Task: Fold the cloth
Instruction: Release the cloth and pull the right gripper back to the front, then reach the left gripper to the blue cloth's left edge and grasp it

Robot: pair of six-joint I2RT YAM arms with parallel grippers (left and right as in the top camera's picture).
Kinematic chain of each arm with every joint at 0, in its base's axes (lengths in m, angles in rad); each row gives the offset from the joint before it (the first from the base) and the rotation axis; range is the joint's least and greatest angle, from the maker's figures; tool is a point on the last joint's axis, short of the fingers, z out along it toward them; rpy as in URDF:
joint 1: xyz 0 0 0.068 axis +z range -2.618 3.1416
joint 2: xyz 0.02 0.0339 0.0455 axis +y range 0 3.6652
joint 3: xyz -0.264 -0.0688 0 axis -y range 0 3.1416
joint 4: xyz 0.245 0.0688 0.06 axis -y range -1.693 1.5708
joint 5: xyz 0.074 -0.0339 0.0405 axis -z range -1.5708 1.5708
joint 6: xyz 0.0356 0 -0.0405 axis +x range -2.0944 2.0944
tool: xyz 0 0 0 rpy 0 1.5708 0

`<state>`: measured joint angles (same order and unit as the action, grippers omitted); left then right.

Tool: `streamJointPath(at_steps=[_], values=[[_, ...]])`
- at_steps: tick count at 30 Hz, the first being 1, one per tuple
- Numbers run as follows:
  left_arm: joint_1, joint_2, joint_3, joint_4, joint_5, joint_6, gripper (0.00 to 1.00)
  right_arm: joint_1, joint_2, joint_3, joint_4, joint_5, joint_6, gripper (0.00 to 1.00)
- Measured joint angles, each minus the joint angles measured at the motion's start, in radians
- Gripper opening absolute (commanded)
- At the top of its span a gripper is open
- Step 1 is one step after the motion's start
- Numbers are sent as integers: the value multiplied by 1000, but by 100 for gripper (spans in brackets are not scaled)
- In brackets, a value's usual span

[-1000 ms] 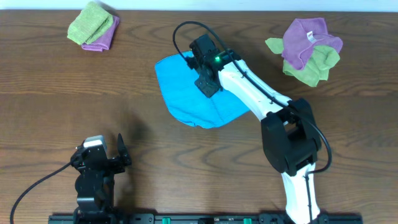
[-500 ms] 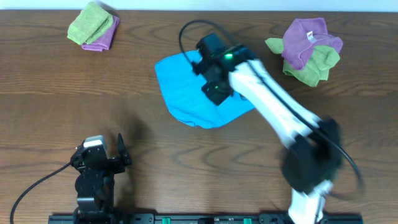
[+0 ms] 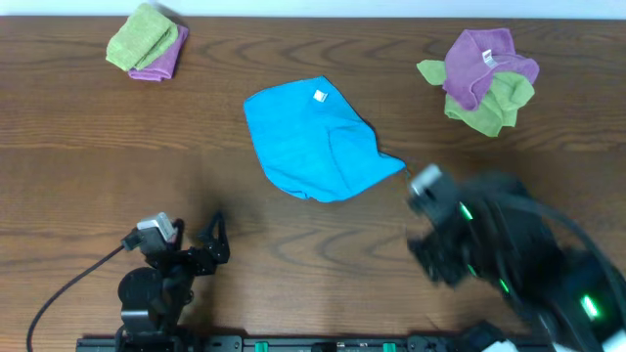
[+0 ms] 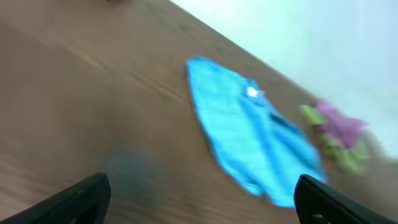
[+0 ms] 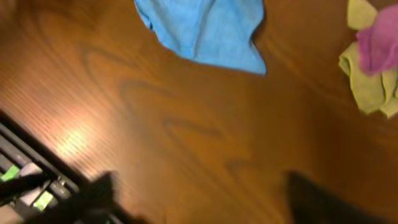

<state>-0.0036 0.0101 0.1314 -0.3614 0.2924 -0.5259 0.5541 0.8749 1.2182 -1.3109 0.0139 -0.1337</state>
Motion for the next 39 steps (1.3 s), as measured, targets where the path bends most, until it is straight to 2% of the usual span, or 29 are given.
streamJointPath(at_steps=[3, 8, 11, 14, 17, 22, 26, 31, 33, 36, 37, 38, 39], values=[[0, 1, -6, 35, 70, -124, 96, 0, -171, -80, -5, -47, 48, 99], [-4, 2, -21, 229, 231, -103, 97, 0, -250, -90, 61, -160, 77, 99], [-27, 45, -21, 267, 262, -104, 99, 0, -245, -93, 173, -190, 81, 99], [-59, 171, 6, 265, 278, -87, 98, 0, -210, -93, 255, -197, 79, 99], [-83, 329, 104, 252, 279, -25, 98, 0, -145, -94, 288, -188, 79, 99], [-110, 664, 380, 127, 250, 157, 98, 0, -50, -87, 298, -77, 90, 99], [-158, 959, 578, 32, 181, 320, 99, -17, -74, -19, 234, 45, 105, 99], [-283, 1258, 732, 21, 74, 443, 100, -56, -114, -2, 121, 104, 135, 99], [-357, 1361, 769, 16, -1, 475, 87, -67, -110, -2, 95, 126, 150, 99], [-444, 1475, 787, 0, -124, 491, 48, -79, -110, -2, 79, 145, 161, 99], [-464, 1503, 787, -2, -168, 489, 29, -80, -109, -2, 78, 149, 166, 99], [-472, 1518, 787, -2, -190, 481, 17, -80, -109, -2, 77, 152, 168, 99], [-478, 1535, 787, -3, -214, 473, 14, -80, -110, -2, 77, 154, 168, 99]])
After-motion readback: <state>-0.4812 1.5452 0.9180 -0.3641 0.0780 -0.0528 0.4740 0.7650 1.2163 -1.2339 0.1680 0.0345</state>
